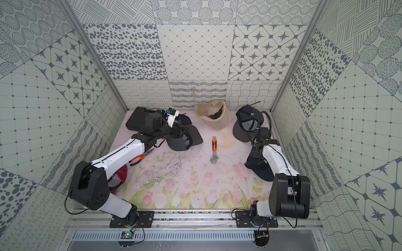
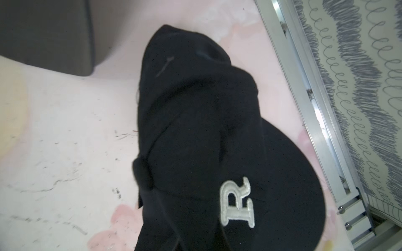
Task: Open the adjustable buckle of the baseball cap
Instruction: Pick up the baseball cap from the center of the board.
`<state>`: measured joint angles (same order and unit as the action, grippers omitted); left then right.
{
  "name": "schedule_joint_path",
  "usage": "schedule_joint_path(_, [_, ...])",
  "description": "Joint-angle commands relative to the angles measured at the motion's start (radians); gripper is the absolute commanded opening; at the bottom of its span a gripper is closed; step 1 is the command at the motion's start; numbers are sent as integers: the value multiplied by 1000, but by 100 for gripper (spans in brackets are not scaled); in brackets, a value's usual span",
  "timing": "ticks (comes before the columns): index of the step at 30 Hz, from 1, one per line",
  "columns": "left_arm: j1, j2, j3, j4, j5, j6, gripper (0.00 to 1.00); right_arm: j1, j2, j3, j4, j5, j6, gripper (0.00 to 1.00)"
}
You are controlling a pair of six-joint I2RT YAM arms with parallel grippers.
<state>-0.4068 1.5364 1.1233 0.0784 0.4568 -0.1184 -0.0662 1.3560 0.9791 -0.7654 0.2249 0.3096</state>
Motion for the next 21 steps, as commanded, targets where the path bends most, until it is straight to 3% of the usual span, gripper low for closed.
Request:
schedule_joint_path(1, [-4,-13,9,32,28,31,68,8,-99,58,56,-192,-64,0])
schedule_joint_path(6, [-3,-28,9,31,68,86,71,6,-162,80,189,-613,-142,0])
schedule_joint_path(10, [-3,-47,3,32,101,128,73,8,-126,130,219,-856,-192,0])
schedule_joint_path(15, [-3,-54,14,23,151,125,74,9,-85,139,303,-1094,-224,0])
schedule_joint_path(21, [-3,-73,-2,56,187,98,75,14,-53,160,309,-1243,-295,0])
